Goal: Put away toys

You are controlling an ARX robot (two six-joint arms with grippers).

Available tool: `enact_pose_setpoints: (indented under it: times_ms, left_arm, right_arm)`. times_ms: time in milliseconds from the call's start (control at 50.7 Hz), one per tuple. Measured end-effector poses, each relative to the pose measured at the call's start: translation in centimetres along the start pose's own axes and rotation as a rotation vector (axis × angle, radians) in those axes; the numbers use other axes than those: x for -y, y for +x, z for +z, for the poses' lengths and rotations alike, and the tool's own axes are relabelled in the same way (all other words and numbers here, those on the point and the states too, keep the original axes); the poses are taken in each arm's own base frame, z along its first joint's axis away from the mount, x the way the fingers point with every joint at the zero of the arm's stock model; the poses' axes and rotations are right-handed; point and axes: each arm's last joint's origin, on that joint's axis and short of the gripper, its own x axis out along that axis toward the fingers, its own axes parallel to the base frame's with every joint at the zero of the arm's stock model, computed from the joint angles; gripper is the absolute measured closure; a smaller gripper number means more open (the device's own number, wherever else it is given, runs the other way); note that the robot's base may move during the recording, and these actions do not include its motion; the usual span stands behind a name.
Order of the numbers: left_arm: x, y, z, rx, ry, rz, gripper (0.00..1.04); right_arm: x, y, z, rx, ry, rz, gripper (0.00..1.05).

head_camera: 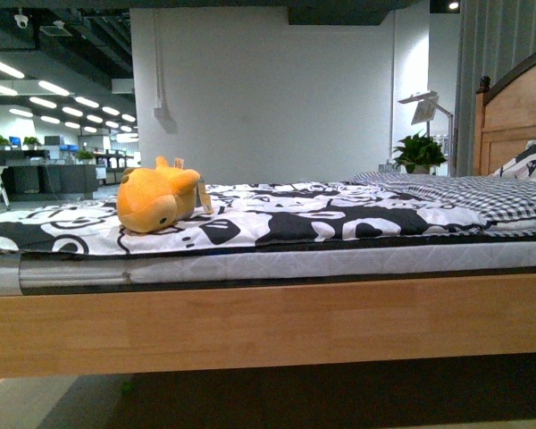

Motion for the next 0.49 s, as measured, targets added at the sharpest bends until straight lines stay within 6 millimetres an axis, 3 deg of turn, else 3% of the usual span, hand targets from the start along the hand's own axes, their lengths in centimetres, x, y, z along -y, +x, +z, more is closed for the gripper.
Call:
enact_pose_setpoints:
  times_ms: [493]
  left_arm:
    - [0.0, 0.0, 0.0, 0.0, 0.0, 0.0, 0.06]
  right_arm:
    - [0.0, 0.0, 0.0, 0.0, 0.0, 0.0, 0.0]
